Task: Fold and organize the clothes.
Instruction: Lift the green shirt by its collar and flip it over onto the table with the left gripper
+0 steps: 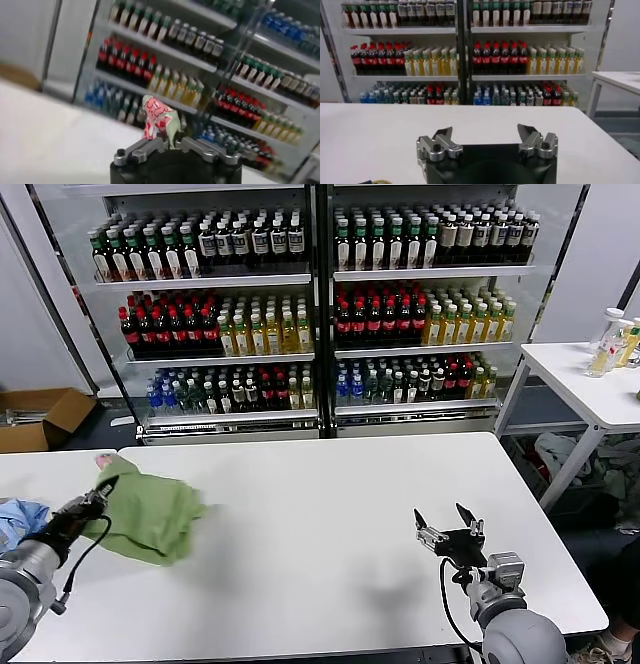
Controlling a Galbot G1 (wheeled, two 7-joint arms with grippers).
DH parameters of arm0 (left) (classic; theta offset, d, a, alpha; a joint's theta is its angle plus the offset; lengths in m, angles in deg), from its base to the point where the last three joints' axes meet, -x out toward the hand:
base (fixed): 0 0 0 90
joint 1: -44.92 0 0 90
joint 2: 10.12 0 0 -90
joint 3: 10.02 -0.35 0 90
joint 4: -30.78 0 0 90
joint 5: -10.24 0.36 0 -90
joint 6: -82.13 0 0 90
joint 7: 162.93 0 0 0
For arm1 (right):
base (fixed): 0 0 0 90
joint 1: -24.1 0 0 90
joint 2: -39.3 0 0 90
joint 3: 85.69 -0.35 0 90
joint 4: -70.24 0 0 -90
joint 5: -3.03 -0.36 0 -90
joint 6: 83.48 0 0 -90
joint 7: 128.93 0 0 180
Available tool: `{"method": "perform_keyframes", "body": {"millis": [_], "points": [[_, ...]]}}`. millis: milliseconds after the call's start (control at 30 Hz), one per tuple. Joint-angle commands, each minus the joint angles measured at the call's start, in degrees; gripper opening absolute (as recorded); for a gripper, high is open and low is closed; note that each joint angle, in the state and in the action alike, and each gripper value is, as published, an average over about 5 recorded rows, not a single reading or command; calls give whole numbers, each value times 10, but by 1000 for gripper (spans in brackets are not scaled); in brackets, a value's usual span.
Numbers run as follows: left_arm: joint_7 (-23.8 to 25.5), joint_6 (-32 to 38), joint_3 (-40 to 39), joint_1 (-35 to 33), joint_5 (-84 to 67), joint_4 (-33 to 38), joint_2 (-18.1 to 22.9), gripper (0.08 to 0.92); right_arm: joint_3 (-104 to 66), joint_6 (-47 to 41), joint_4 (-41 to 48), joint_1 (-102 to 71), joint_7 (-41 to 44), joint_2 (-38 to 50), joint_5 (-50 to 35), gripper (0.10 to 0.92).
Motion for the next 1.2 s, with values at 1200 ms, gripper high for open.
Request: {"method": "perform_keyframes", "body": {"millis": [1200], "points": [[-41, 69, -568, 251, 306, -101, 142, 262, -18, 8, -13, -29, 8, -5, 21, 823]]}}
